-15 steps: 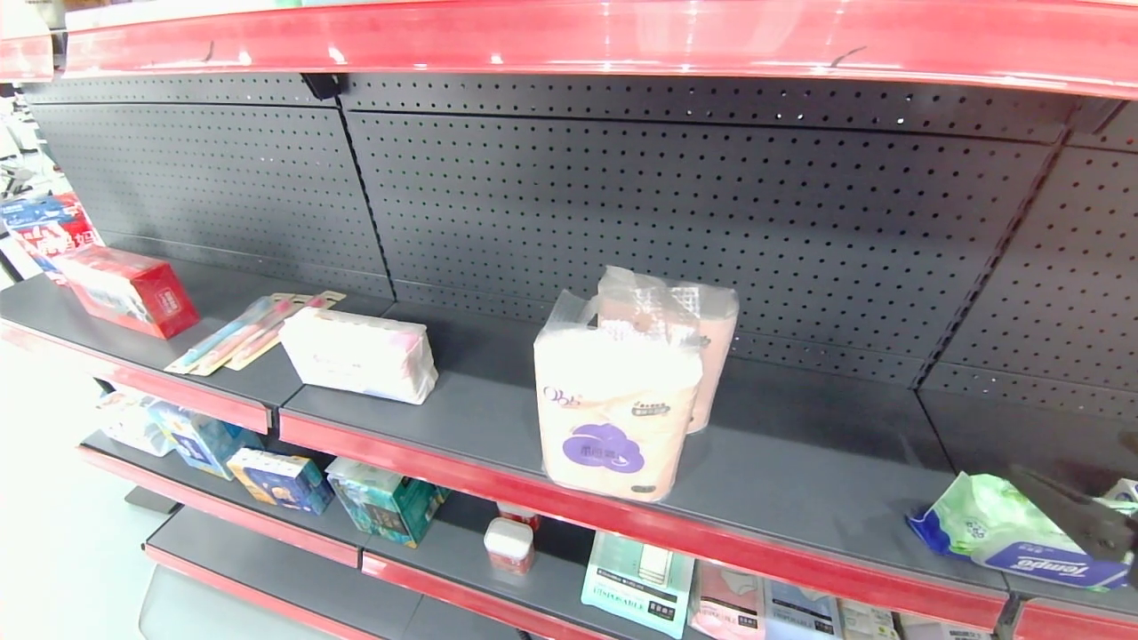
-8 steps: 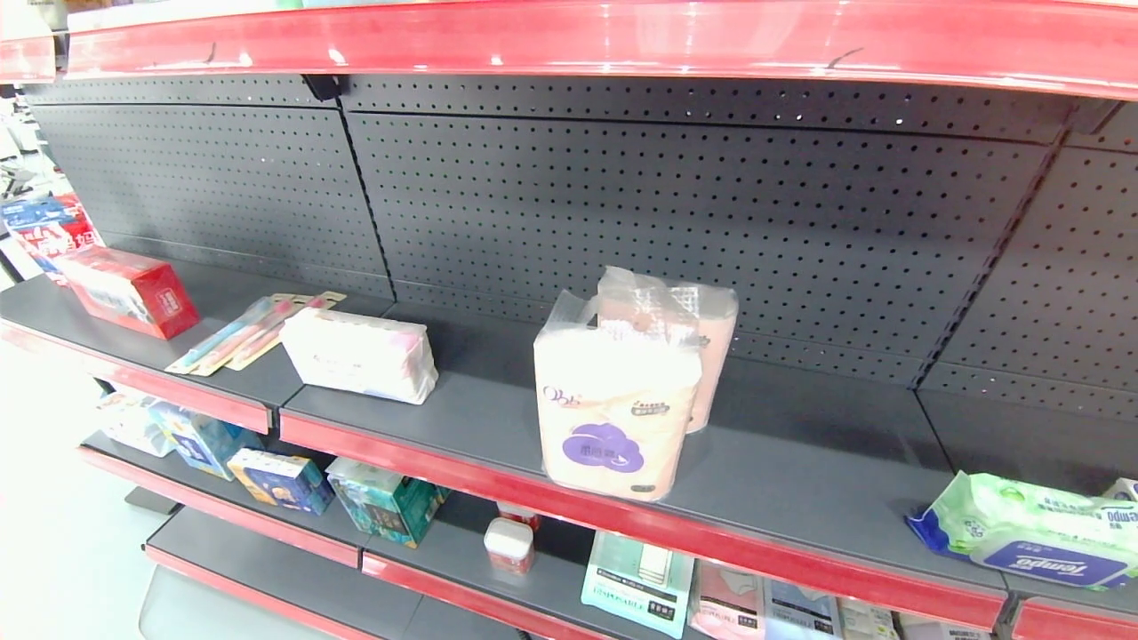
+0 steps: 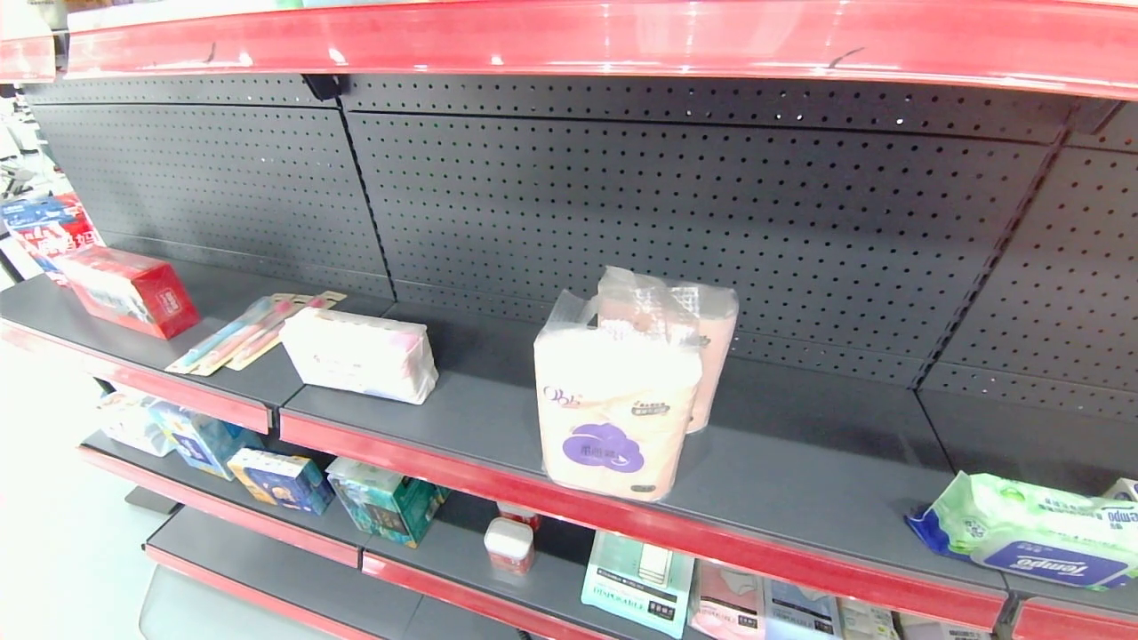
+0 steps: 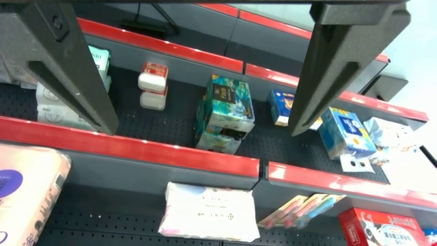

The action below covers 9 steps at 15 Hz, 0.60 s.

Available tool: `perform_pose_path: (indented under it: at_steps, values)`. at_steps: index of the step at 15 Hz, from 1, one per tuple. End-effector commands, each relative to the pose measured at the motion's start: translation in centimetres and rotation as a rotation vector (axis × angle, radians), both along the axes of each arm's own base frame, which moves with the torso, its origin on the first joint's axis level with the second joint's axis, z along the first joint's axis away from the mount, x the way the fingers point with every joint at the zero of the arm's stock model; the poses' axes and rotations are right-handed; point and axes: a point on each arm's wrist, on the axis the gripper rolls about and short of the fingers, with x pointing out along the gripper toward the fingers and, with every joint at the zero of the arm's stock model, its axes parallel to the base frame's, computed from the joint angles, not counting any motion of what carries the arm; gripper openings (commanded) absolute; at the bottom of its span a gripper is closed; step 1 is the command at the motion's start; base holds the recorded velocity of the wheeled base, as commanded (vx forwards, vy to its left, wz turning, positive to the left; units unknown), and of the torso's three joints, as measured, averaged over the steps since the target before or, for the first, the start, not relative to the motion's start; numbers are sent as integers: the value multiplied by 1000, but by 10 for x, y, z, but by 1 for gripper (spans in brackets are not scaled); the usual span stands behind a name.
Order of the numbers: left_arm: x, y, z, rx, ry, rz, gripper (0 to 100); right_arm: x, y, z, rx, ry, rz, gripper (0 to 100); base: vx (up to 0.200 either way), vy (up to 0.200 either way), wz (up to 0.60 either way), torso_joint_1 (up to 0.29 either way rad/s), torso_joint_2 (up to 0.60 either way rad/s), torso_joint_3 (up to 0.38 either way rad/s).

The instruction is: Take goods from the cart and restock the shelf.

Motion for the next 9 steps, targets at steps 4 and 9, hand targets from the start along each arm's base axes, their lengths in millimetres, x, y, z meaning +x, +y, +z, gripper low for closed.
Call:
perform_pose_path:
  at_steps: [4, 9]
  values:
    - [0, 0, 0, 0, 1, 1, 100, 0, 0, 0, 3, 2, 4, 100, 0, 0, 0, 0, 0, 0]
    - [0, 0, 0, 0, 1, 1, 100, 0, 0, -1, 3, 3, 5, 100, 0, 0, -480, 4, 2, 2]
